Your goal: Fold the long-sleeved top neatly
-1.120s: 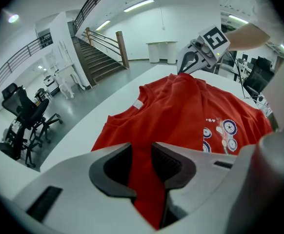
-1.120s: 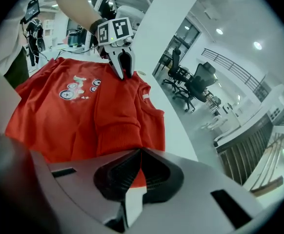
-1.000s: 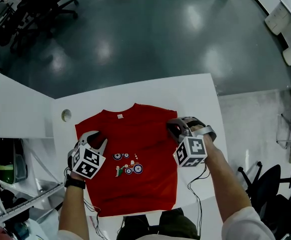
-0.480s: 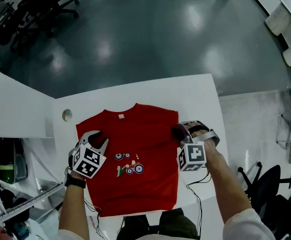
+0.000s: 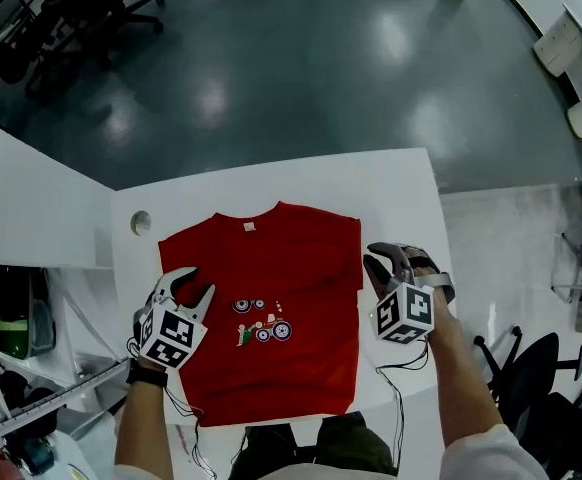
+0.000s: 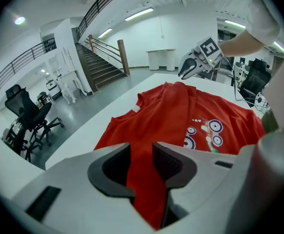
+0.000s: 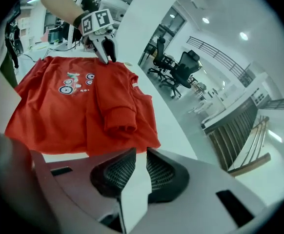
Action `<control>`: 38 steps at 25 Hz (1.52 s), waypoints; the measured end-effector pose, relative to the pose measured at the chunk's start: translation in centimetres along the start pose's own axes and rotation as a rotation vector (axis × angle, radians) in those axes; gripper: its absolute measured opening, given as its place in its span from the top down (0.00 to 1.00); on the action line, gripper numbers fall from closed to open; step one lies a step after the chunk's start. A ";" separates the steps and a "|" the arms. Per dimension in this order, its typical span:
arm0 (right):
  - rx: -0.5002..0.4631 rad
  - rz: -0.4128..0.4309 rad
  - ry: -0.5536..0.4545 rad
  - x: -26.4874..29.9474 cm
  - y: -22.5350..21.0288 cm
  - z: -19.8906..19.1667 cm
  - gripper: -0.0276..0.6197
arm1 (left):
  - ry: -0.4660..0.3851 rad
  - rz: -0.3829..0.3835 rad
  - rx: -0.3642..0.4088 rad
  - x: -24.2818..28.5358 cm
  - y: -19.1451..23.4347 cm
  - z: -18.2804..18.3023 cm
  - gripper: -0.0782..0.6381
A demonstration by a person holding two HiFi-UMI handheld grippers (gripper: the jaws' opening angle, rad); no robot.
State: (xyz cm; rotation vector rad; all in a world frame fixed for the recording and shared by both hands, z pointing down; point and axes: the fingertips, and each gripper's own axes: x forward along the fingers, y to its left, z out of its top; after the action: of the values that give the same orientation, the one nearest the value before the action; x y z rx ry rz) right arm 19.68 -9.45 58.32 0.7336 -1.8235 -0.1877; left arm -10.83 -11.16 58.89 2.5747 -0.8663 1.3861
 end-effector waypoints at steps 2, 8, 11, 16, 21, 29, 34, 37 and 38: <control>0.017 0.011 -0.005 -1.0 1.1 -0.1 0.83 | 0.001 0.001 0.023 -1.3 -0.9 -0.8 0.69; 0.018 0.099 -0.025 -2.8 7.1 1.8 0.81 | 0.036 -0.030 0.051 -4.8 -5.3 -4.1 0.69; 0.014 0.136 -0.026 -3.9 10.3 2.8 0.81 | 0.043 -0.062 0.050 -6.2 -8.1 -5.8 0.69; -0.011 0.164 0.008 -5.9 14.8 3.9 0.80 | 0.021 -0.119 0.078 -8.3 -12.2 -7.7 0.69; -0.042 0.155 0.059 -8.6 19.6 4.7 0.79 | -0.023 -0.157 0.149 -10.7 -15.3 -9.4 0.69; -0.033 0.105 0.077 -12.5 26.2 5.1 0.79 | -0.044 -0.131 0.255 -14.3 -19.5 -12.0 0.69; -0.048 0.057 0.043 -14.2 29.0 4.9 0.79 | -0.009 -0.034 0.343 -15.6 -21.2 -14.4 0.69; -0.059 0.048 0.026 -14.6 30.0 4.6 0.79 | 0.024 0.000 0.369 -15.9 -21.9 -15.8 0.69; -0.064 0.050 0.022 -14.7 30.3 4.5 0.79 | 0.038 0.008 0.376 -15.9 -22.1 -16.2 0.69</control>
State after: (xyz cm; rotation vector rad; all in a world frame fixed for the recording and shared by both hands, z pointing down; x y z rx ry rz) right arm 6.74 21.99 58.97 0.6419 -1.8052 -0.2036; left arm -18.14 19.69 59.75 2.7967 -0.6632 1.7407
